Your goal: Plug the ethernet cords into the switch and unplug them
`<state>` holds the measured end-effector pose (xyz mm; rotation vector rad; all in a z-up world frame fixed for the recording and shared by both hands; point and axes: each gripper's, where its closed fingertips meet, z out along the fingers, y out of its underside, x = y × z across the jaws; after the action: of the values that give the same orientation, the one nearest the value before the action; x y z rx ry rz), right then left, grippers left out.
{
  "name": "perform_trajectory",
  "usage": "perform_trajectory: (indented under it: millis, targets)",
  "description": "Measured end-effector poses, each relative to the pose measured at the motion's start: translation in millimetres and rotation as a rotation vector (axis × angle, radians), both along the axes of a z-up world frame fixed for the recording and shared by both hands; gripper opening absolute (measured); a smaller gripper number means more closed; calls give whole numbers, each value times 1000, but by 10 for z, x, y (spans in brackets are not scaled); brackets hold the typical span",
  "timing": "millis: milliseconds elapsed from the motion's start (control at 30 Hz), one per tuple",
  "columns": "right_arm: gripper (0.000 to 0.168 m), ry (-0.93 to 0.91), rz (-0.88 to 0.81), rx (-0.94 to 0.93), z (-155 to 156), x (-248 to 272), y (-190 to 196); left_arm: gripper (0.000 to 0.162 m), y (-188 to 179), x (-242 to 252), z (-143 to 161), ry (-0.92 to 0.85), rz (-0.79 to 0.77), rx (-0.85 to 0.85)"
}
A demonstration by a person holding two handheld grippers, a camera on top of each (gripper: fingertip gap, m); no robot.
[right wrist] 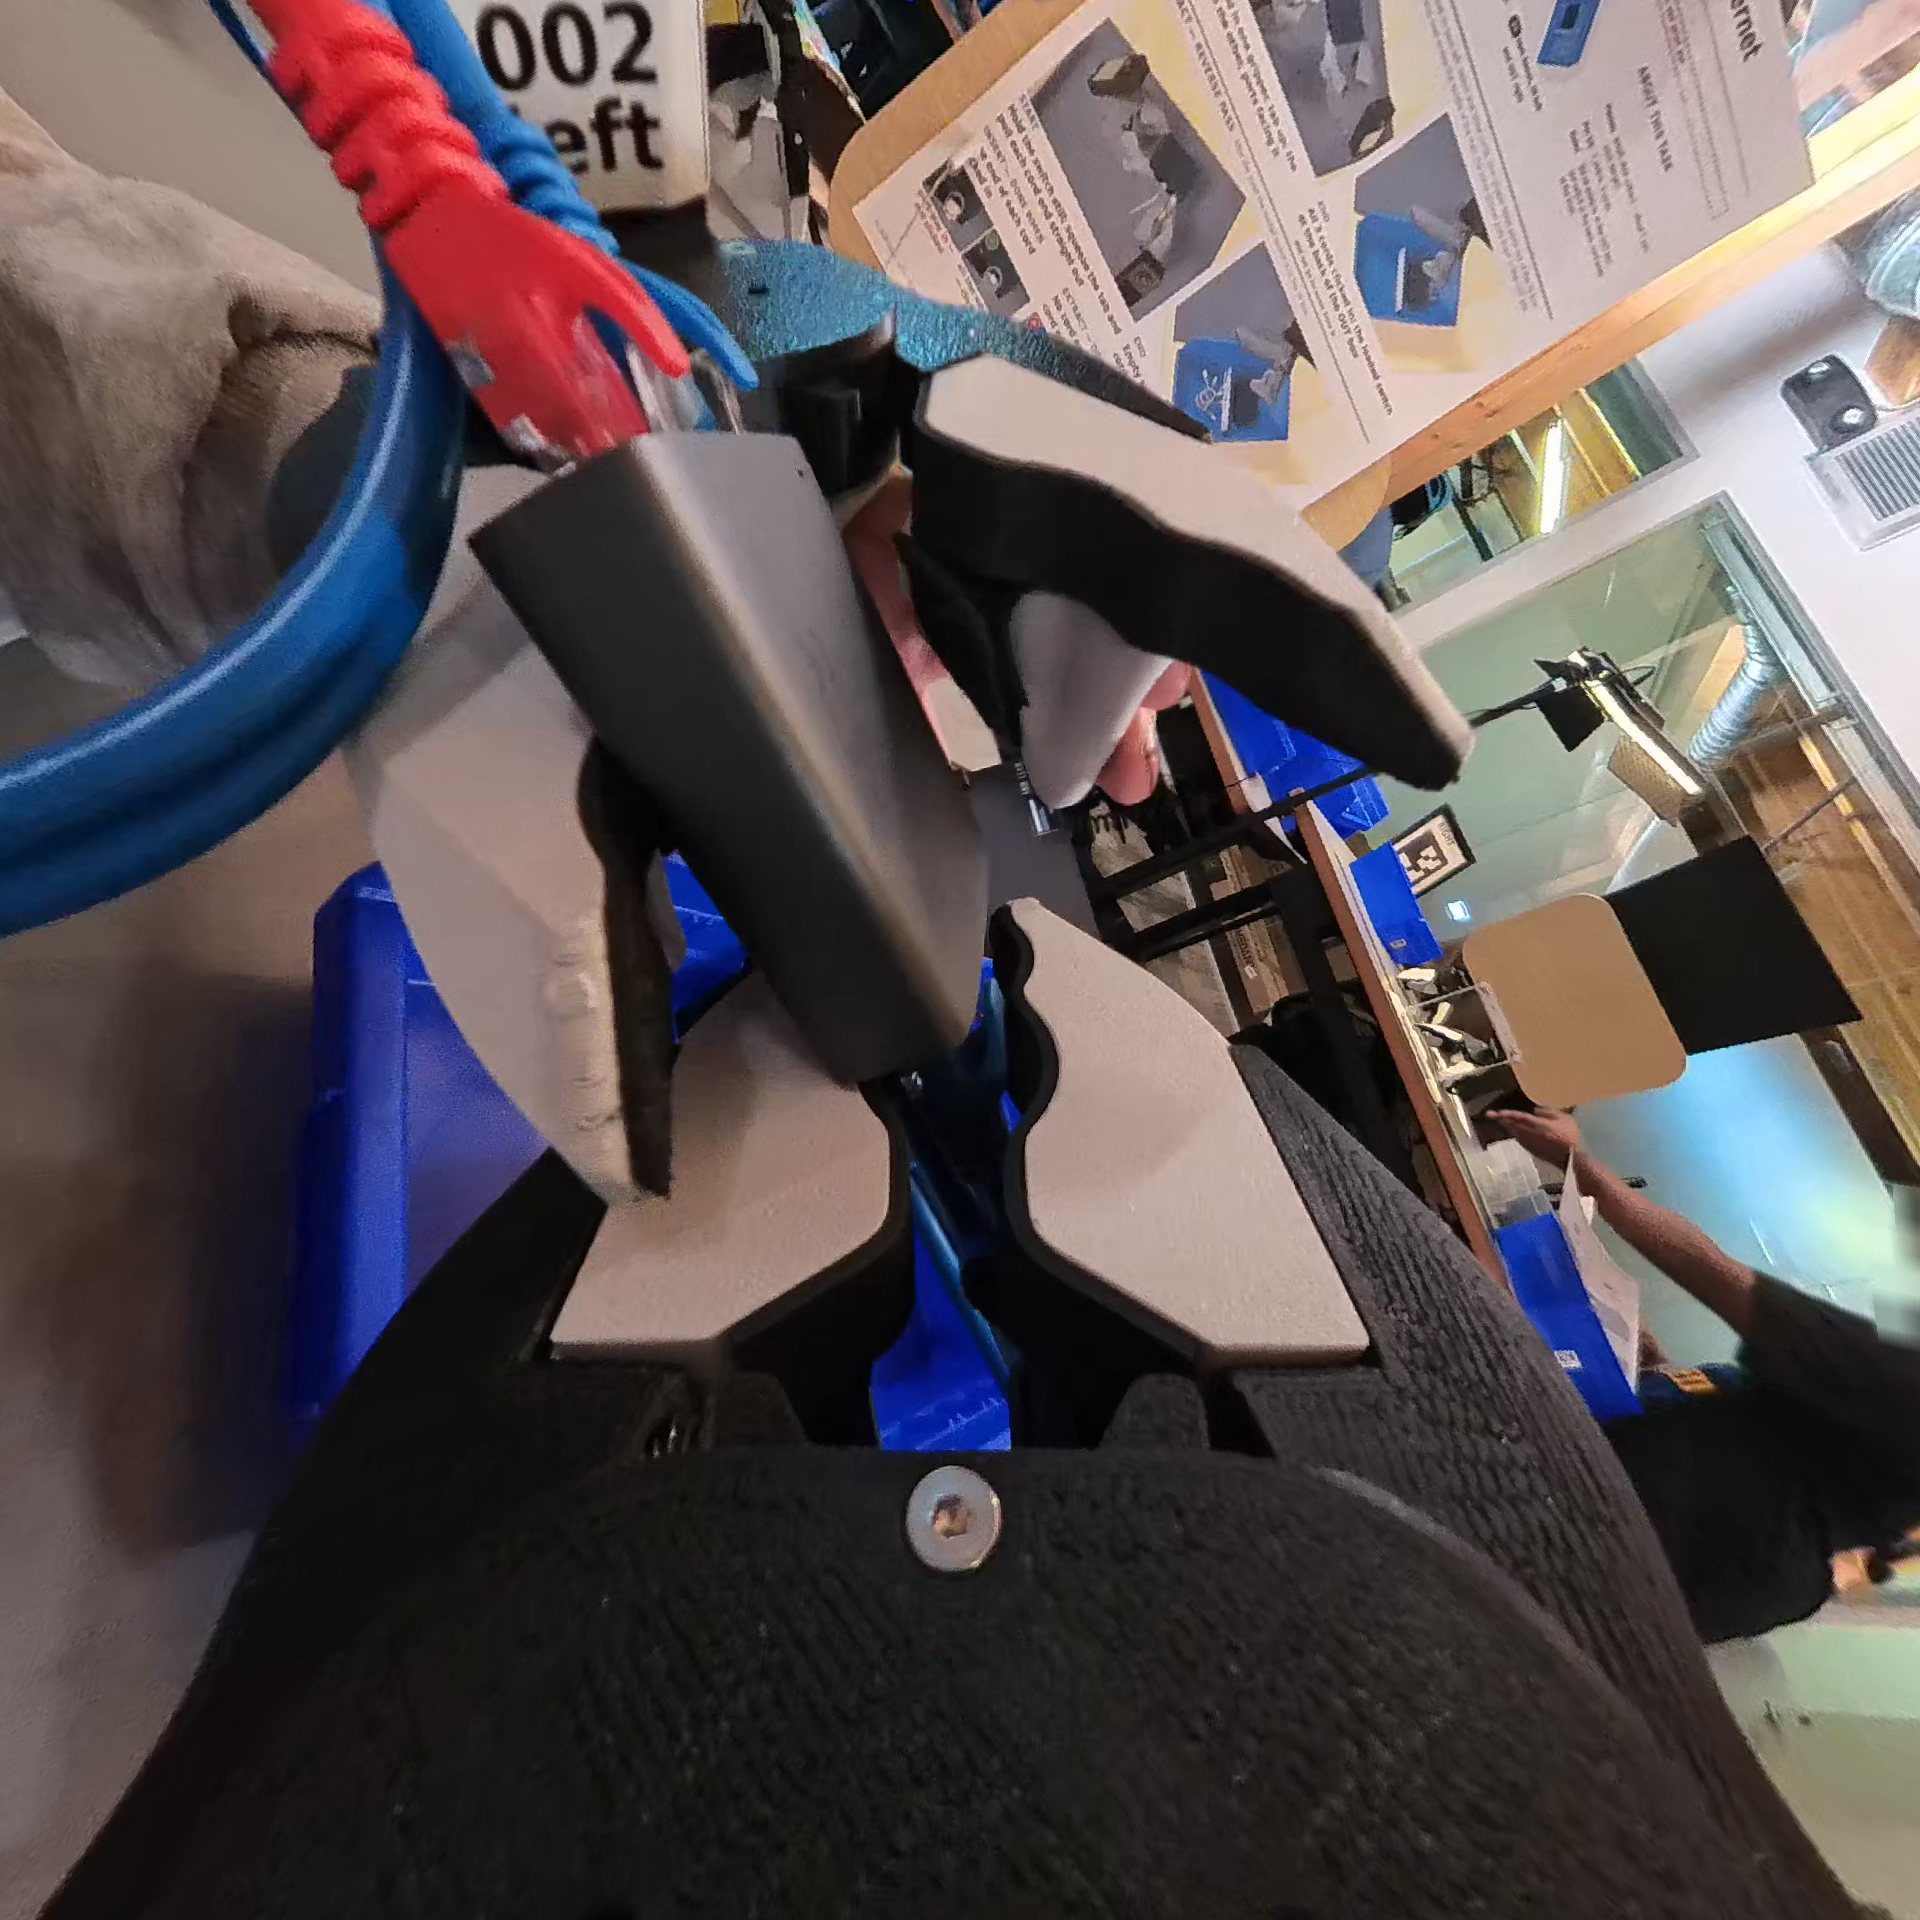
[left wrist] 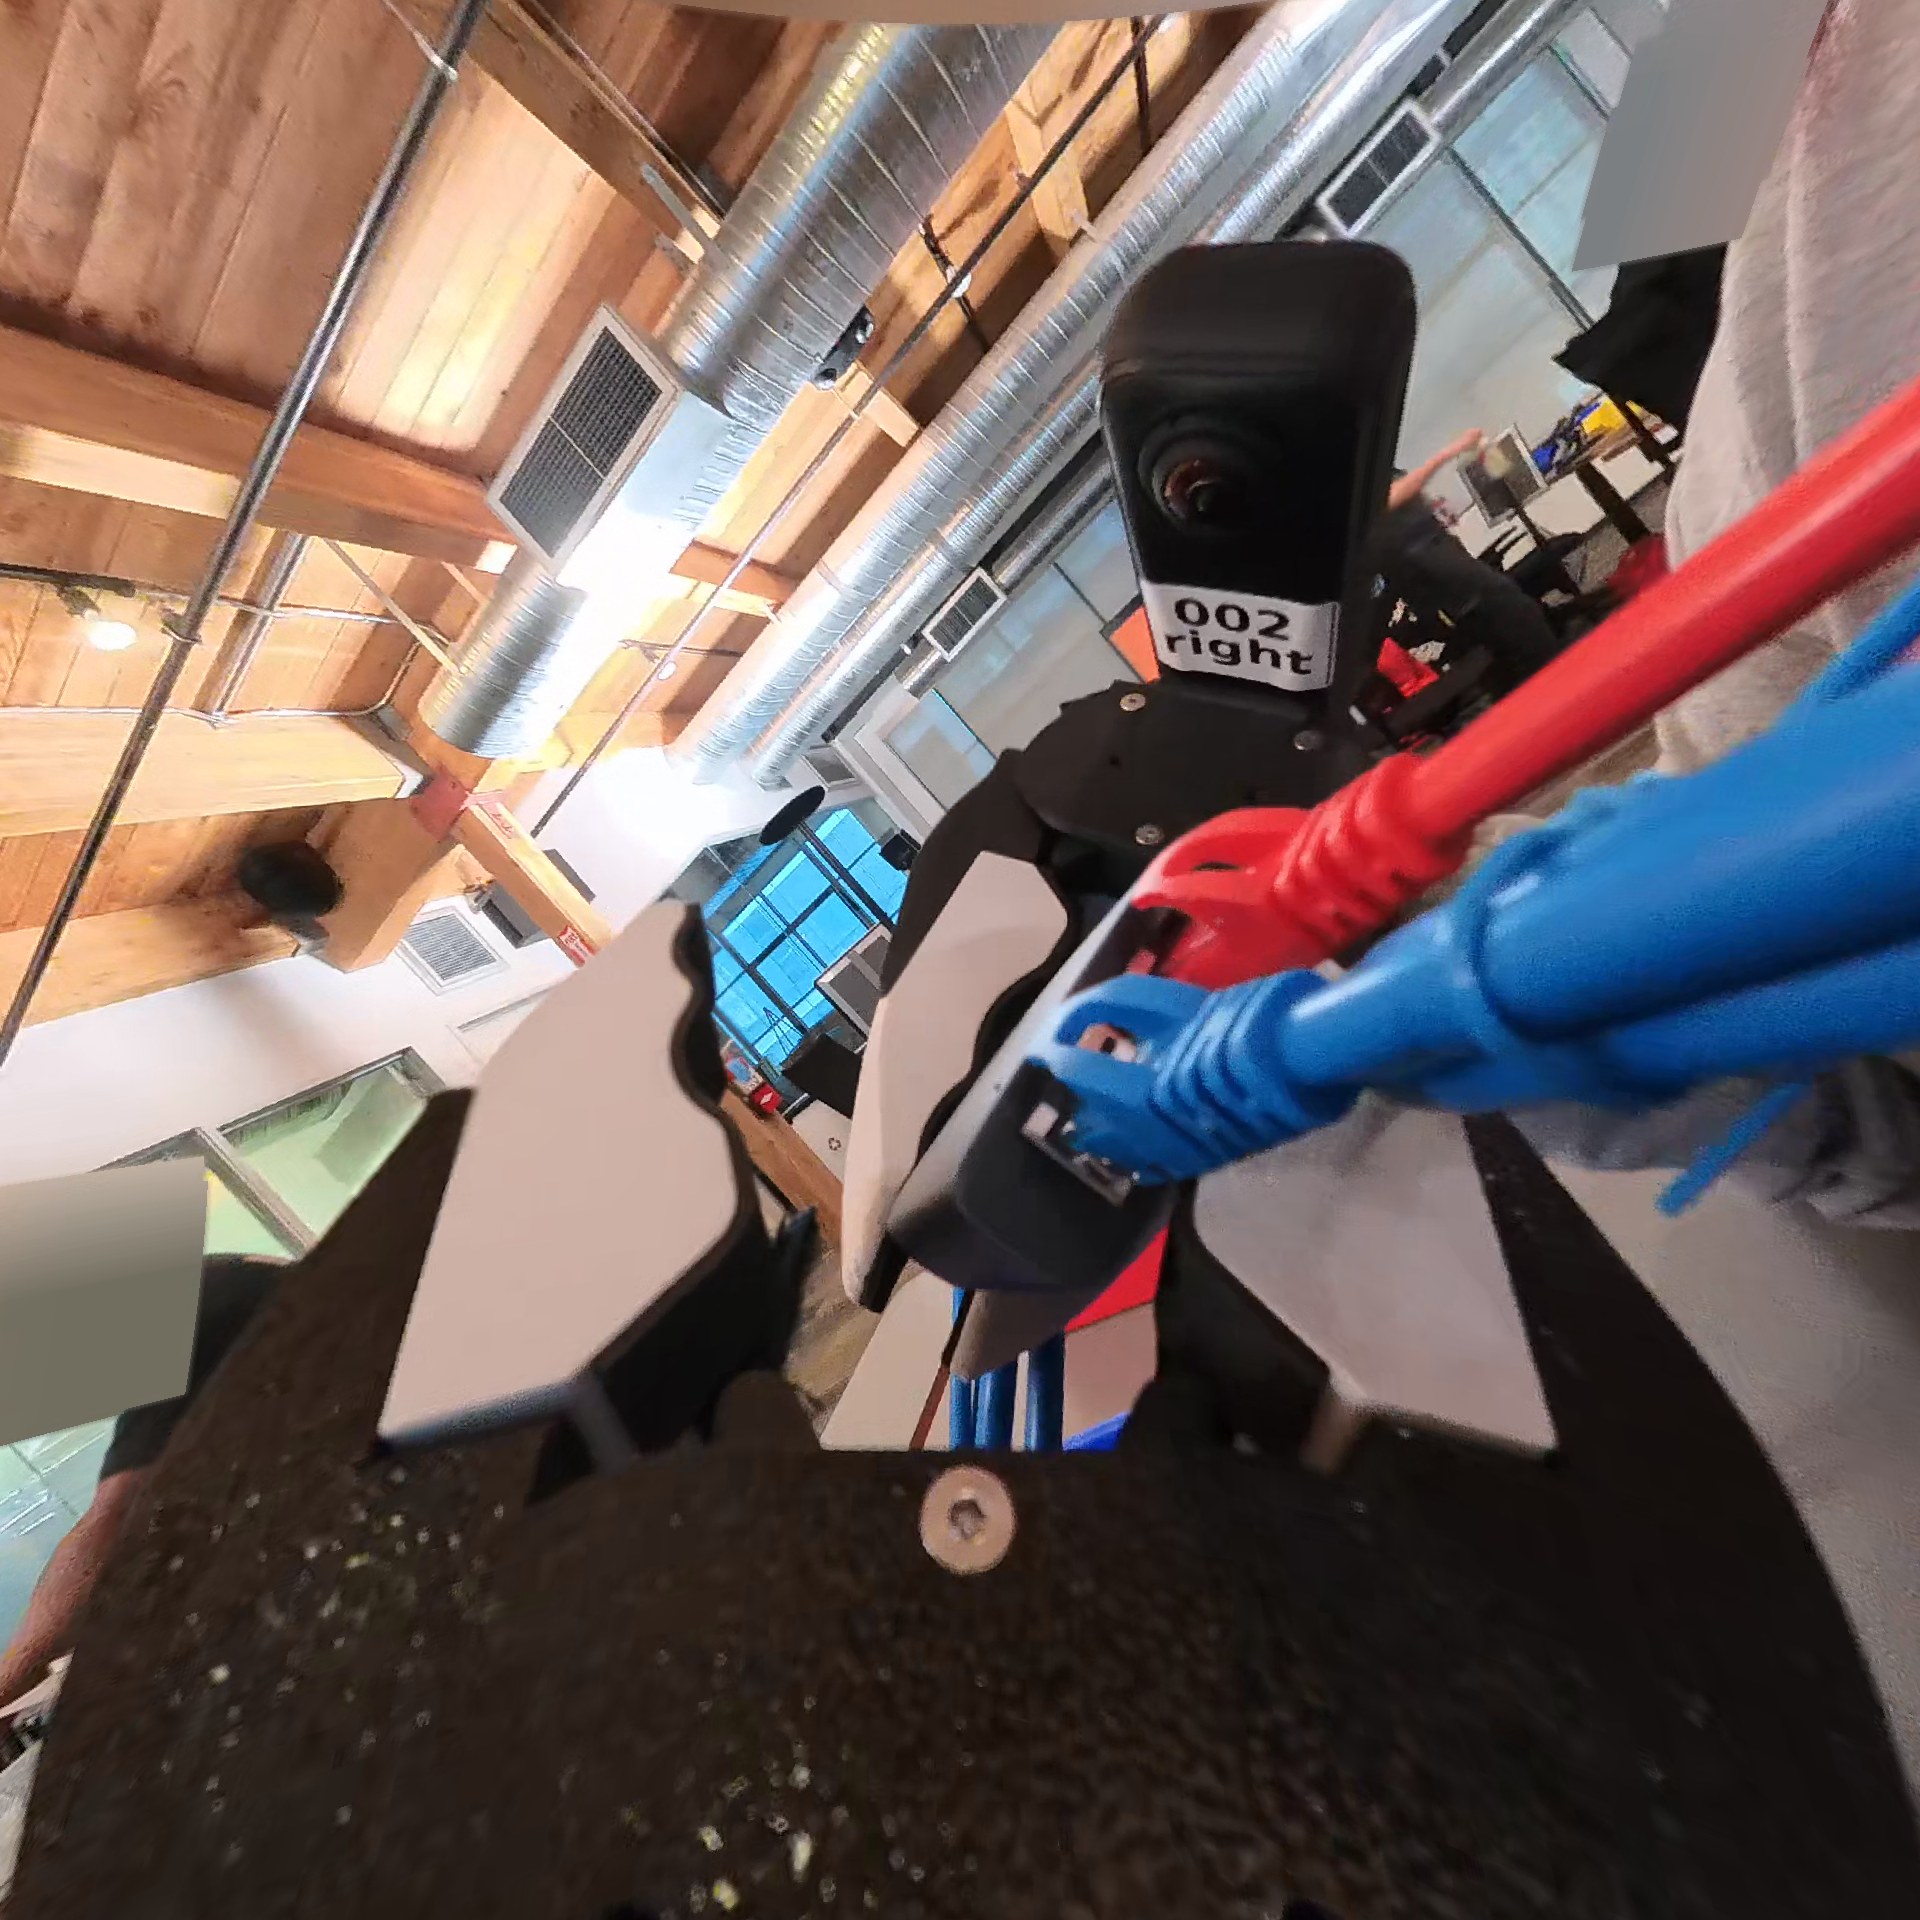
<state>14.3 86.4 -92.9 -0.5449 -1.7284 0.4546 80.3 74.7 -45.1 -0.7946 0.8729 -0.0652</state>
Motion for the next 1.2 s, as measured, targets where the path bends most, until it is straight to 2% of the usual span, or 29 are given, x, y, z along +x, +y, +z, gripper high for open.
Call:
perform_trajectory:
  millis: [367,900,1200]
  targets:
    - [13,-16,-24,-35,-15,-6,54,59,0,41,-81,44,-11,-11]
    - [13,-44,-29,-75,-55,-16,74,51,16,25,-83,46,-5,14]
    - [13,-98,13,-90,-152,-19,-13,38,-119,36,-169,76,-194,-59]
